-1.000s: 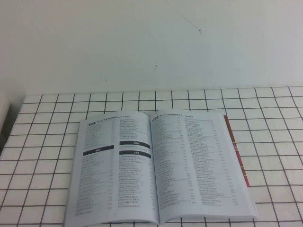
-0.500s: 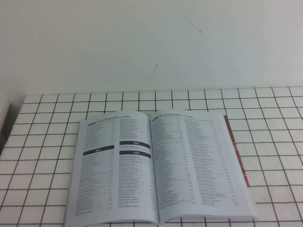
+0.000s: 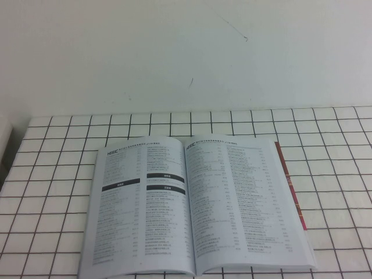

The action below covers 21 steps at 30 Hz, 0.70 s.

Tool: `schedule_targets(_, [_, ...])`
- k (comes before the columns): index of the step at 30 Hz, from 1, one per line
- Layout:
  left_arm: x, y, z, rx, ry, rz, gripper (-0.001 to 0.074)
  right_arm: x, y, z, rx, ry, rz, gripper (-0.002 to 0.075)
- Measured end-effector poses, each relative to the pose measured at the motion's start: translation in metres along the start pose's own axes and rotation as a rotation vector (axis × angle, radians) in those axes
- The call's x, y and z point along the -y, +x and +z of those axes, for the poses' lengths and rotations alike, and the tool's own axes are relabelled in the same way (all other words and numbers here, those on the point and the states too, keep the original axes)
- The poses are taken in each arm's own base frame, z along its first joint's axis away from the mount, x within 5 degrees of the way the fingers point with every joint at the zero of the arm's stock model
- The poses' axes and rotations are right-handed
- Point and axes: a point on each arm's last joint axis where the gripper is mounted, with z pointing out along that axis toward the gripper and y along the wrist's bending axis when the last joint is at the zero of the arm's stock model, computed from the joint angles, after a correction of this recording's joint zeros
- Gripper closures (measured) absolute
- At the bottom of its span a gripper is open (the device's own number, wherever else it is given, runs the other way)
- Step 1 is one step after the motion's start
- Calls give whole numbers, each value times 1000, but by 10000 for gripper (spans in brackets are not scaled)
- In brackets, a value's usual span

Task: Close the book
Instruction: 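Close the open booklet and leave it lying on the table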

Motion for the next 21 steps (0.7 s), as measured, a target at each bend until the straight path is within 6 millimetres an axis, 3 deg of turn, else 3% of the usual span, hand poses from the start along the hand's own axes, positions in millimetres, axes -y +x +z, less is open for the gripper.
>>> schedule_targets(16, [0,0,0,0,-4,40,739,0,-1,0,12,0,0,729])
schedule_targets(21, [0,0,0,0,-4,40,739,0,-8,1,110,3,0,729])
